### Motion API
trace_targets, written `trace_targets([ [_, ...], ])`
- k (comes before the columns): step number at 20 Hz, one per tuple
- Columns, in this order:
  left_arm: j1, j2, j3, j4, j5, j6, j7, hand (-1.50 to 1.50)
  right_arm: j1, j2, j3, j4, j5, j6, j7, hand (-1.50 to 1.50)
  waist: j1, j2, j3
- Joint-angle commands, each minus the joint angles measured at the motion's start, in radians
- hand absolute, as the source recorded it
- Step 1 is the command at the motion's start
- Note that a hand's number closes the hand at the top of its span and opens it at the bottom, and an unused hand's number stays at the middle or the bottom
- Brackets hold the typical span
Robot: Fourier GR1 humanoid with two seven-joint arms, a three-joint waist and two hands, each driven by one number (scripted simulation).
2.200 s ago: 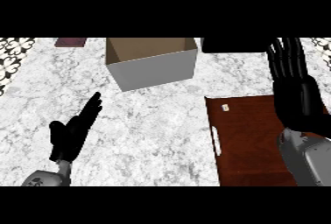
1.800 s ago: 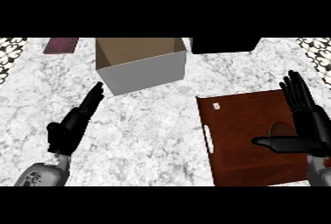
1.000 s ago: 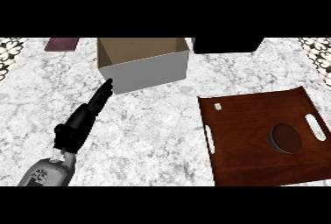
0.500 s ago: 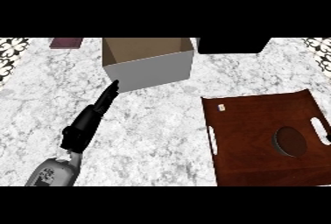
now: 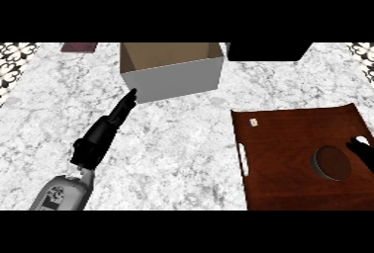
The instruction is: Pick the cupcake from the tray and place it in the cardboard box
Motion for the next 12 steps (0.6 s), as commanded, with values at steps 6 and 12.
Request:
trace_targets([
  [6,0.028,-0.002,0.057,-0.004,-0.011,-0.056,-0.025,0.0,-0.122,0.156,0.043,0.239,0.142,0.075,-0.041,-1.5,0.001,0.0,0.001],
  [12,-0.024,-0.068,0.062,0.016,-0.057,-0.051,0.027,0.0,-0.164,0.234,-0.023,0.27,0.207,0.096,-0.117,-1.5,-0.004,0.0,0.001],
])
